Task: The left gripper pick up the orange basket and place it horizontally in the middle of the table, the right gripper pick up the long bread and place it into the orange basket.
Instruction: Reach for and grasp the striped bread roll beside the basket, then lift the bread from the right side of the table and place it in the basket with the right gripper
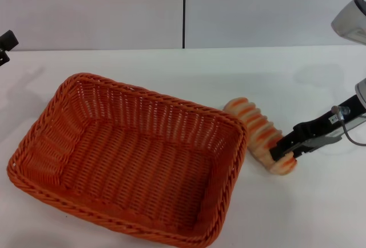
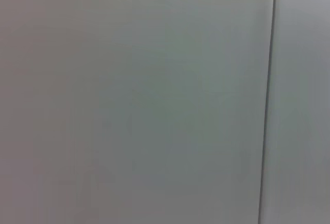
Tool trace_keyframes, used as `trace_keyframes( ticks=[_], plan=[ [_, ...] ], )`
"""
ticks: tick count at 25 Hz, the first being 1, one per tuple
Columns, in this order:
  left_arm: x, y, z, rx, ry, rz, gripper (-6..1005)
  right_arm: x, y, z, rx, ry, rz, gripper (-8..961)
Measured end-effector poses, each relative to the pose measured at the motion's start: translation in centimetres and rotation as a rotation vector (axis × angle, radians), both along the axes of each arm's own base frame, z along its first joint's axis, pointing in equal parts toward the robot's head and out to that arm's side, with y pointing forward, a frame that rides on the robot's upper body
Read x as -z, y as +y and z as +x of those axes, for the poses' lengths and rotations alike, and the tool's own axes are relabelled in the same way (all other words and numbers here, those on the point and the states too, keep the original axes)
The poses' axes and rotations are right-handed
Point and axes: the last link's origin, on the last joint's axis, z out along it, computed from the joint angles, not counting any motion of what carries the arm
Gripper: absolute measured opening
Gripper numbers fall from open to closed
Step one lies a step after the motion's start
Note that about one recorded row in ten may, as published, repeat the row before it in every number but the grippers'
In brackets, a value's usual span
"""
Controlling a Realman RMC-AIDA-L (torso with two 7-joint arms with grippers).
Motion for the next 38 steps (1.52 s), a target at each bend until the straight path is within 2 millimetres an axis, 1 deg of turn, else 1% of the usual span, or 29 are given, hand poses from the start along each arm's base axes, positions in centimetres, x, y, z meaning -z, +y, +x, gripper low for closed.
trace_keyframes(
  ticks=[3,7,8,9,10,12,13,14,17,18,19,20,21,22,23,24,25,26,27,28,29,32,33,34,36,38],
  plan=[
    [0.0,0.1,0.0,0.002,0.000,0.000,834,-0.3,0.1,-0.7,-0.033,0.043,0.012,479],
    [0.0,0.1,0.1,0.002,-0.004,-0.002,834,-1.1,0.5,-1.1,-0.056,0.047,0.032,440],
    [0.0,0.2,0.1,0.002,-0.005,-0.003,834,-2.0,0.8,-1.5,-0.080,0.042,0.062,430],
    [0.0,0.2,0.1,0.002,-0.005,-0.003,834,-2.0,0.8,-1.5,-0.080,0.042,0.062,425],
    [0.0,0.2,0.1,0.002,-0.005,-0.003,834,-2.5,1.0,-1.7,-0.088,0.041,0.079,419],
    [0.2,0.2,0.1,0.001,-0.012,-0.006,834,-3.9,1.3,-2.0,-0.104,0.044,0.125,409],
    [0.2,0.2,0.1,0.000,-0.015,-0.007,834,-5.2,1.6,-2.4,-0.117,0.047,0.167,403],
    [0.2,0.2,0.1,0.000,-0.015,-0.007,834,-5.2,1.6,-2.4,-0.117,0.047,0.167,398],
    [0.3,0.2,0.2,-0.001,-0.024,-0.007,834,-7.5,1.9,-3.2,-0.151,0.038,0.238,382],
    [0.3,0.2,0.2,-0.002,-0.030,-0.005,834,-8.9,2.0,-4.3,-0.193,0.044,0.274,372],
    [0.3,0.2,0.2,-0.002,-0.030,-0.005,834,-8.9,2.0,-4.3,-0.193,0.044,0.274,361],
    [0.4,0.2,0.2,-0.003,-0.034,-0.004,834,-9.4,2.0,-5.1,-0.220,0.058,0.284,351],
    [0.5,0.1,0.1,-0.007,-0.043,-0.006,834,-10.1,2.0,-7.2,-0.288,0.089,0.286,341],
    [0.6,0.1,0.1,-0.009,-0.048,-0.008,834,-10.0,2.0,-9.1,-0.350,0.110,0.260,333],
    [0.7,0.1,0.1,-0.010,-0.050,-0.010,834,-10.0,2.0,-9.1,-0.350,0.110,0.260,326],
    [0.7,0.1,0.1,-0.010,-0.052,-0.011,834,-9.6,1.9,-10.2,-0.381,0.120,0.237,318],
    [0.7,0.1,0.1,-0.010,-0.052,-0.011,834,-9.6,1.9,-10.2,-0.381,0.120,0.237,311],
    [0.9,0.1,0.1,-0.005,-0.049,-0.014,834,-8.0,1.8,-11.9,-0.429,0.139,0.169,303],
    [0.9,0.1,0.1,-0.005,-0.049,-0.014,834,-8.0,1.8,-11.9,-0.429,0.139,0.169,296],
    [1.0,0.1,0.2,-0.003,-0.049,-0.016,834,-5.7,1.4,-13.2,-0.461,0.158,0.073,288],
    [1.0,0.1,0.2,-0.003,-0.049,-0.016,834,-5.7,1.4,-13.2,-0.461,0.158,0.073,279],
    [1.2,0.1,0.1,-0.002,-0.057,-0.021,834,-2.5,0.9,-14.2,-0.487,0.188,-0.040,254],
    [1.2,0.0,0.1,-0.002,-0.059,-0.023,834,-0.8,0.5,-14.3,-0.495,0.201,-0.093,245],
    [1.2,0.0,0.1,-0.002,-0.059,-0.023,834,-0.8,0.5,-14.3,-0.495,0.201,-0.093,238],
    [1.2,0.0,0.1,-0.003,-0.060,-0.023,834,0.0,0.3,-14.5,-0.505,0.218,-0.122,223],
    [1.2,0.0,0.1,-0.004,-0.060,-0.023,834,0.5,0.0,-14.8,-0.522,0.242,-0.142,209]
  ],
)
